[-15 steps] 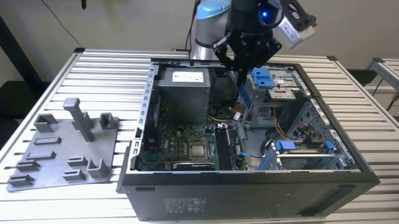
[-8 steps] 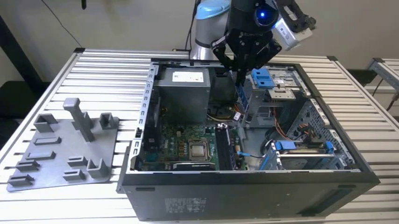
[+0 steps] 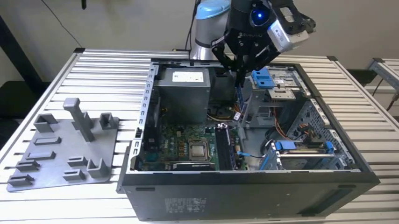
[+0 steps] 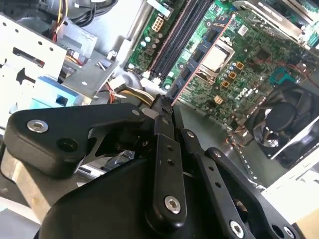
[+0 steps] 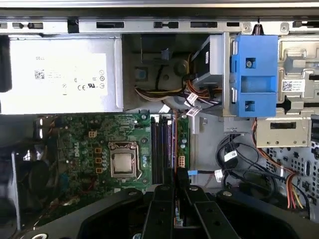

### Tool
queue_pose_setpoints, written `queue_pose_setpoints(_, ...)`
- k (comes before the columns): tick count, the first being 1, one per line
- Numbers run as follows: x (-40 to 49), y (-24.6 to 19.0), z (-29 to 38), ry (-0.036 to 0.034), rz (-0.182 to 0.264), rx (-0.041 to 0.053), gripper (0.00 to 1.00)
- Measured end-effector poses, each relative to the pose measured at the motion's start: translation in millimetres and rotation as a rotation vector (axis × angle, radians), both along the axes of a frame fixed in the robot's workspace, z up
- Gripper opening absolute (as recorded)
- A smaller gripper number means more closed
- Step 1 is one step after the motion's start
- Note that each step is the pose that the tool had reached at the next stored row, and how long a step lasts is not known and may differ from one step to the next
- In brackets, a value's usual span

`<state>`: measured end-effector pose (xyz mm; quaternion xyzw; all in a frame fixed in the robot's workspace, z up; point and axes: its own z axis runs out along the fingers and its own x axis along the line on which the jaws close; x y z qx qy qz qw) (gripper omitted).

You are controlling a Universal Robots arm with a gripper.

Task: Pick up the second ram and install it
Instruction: 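Insert the second ram into the second slot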

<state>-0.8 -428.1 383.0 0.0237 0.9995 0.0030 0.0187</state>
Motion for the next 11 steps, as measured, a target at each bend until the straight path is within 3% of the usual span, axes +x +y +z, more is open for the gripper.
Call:
queue_pose_setpoints(5,0.0,0.0,-0.9,0.0013,0.003,0.0012,0.14)
queue_pose_setpoints(9,0.1,0.0,-4.1,0.0183,0.006,0.001,0.14)
queue_pose_setpoints(11,0.1,0.0,-7.2,0.0216,0.006,0.001,0.14)
